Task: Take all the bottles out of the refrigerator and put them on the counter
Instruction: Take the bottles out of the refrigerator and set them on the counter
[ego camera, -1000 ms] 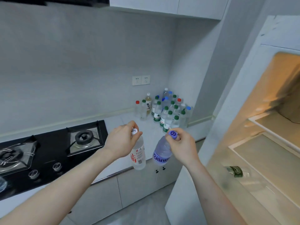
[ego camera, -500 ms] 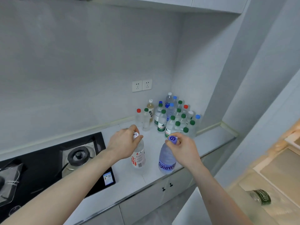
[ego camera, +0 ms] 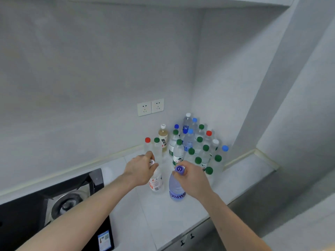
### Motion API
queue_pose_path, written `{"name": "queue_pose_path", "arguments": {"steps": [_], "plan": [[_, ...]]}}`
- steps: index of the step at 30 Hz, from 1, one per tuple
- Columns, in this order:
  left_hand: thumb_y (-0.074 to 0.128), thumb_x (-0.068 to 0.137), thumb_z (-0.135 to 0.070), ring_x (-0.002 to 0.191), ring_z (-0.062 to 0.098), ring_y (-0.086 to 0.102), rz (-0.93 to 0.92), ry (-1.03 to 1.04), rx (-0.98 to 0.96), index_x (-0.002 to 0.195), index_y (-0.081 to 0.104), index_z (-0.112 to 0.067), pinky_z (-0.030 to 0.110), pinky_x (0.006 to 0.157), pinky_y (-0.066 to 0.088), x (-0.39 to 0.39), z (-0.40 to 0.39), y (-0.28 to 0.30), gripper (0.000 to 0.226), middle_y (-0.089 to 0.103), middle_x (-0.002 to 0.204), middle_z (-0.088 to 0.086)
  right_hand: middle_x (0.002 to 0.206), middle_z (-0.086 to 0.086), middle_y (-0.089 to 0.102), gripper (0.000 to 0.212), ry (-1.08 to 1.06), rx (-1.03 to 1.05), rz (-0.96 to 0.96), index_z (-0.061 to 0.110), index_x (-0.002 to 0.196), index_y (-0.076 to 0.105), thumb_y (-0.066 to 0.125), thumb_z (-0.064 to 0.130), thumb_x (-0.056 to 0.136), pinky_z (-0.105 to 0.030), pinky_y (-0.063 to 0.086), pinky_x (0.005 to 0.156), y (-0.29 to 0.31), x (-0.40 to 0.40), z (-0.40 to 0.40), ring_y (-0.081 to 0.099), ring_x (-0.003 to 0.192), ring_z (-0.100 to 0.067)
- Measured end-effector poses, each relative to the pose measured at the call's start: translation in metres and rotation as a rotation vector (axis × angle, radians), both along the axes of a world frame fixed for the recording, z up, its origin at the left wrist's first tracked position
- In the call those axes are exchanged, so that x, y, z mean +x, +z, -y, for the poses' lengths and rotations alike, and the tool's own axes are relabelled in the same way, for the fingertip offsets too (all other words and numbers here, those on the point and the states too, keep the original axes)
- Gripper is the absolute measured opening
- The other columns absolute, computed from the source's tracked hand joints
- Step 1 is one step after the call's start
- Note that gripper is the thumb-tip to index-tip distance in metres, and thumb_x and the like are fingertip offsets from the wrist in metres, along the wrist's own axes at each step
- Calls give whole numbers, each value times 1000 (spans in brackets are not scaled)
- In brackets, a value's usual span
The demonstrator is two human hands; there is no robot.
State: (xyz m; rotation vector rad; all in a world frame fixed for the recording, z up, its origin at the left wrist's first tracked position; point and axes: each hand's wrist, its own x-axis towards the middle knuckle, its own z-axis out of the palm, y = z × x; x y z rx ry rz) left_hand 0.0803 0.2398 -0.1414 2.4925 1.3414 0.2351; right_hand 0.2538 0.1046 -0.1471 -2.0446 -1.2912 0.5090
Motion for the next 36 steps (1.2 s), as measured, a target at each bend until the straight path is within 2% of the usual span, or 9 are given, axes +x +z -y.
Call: {"name": "queue_pose_path", "arguments": {"steps": [6, 15, 20, 28, 33, 36], "plan": [[50, 100, -47, 106, 31, 63, -98, -69, -26, 120, 51, -21, 38, 83, 51, 33, -48, -24, 33, 67, 118, 5, 83, 7, 66, 11, 13, -126, 49, 35, 88, 55, 58, 45, 86, -36, 54, 72, -22, 22, -43, 62, 80, -19], [48, 102, -44, 108, 32, 61, -255, -190, -56, 127, 50, -16, 39, 82, 50, 68, -107, -55, 38, 63, 122, 8, 97, -5, 68, 25, -1, -302, 157, 25, 108, 57, 53, 46, 95, -34, 49, 74, -50, 30, -92, 62, 89, -27], [51, 101, -44, 108, 32, 62, -275, -247, -55, 126, 50, -17, 38, 80, 49, 89, -130, -70, 37, 63, 121, 8, 101, -5, 69, 26, -51, -320, 138, 24, 111, 56, 51, 45, 96, -37, 52, 81, -65, 31, -114, 63, 94, -29], [51, 102, -43, 109, 33, 63, -300, -314, -10, 133, 47, -16, 41, 81, 53, 110, -146, -78, 41, 63, 125, 7, 110, -7, 68, 28, -118, -359, 133, 23, 119, 57, 51, 42, 99, -33, 45, 79, -86, 26, -134, 63, 104, -30], [50, 103, -44, 109, 32, 63, -303, -334, 12, 129, 47, -16, 39, 75, 48, 110, -150, -78, 39, 62, 123, 7, 117, -5, 68, 32, -166, -392, 83, 21, 125, 56, 49, 42, 102, -36, 49, 89, -100, 20, -128, 62, 113, -28], [50, 102, -46, 106, 31, 64, -296, -332, 17, 127, 49, -18, 40, 78, 53, 106, -150, -77, 38, 63, 119, 6, 118, -6, 68, 31, -186, -373, 36, 20, 127, 55, 48, 38, 103, -37, 50, 91, -105, 18, -125, 61, 113, -29]]}}
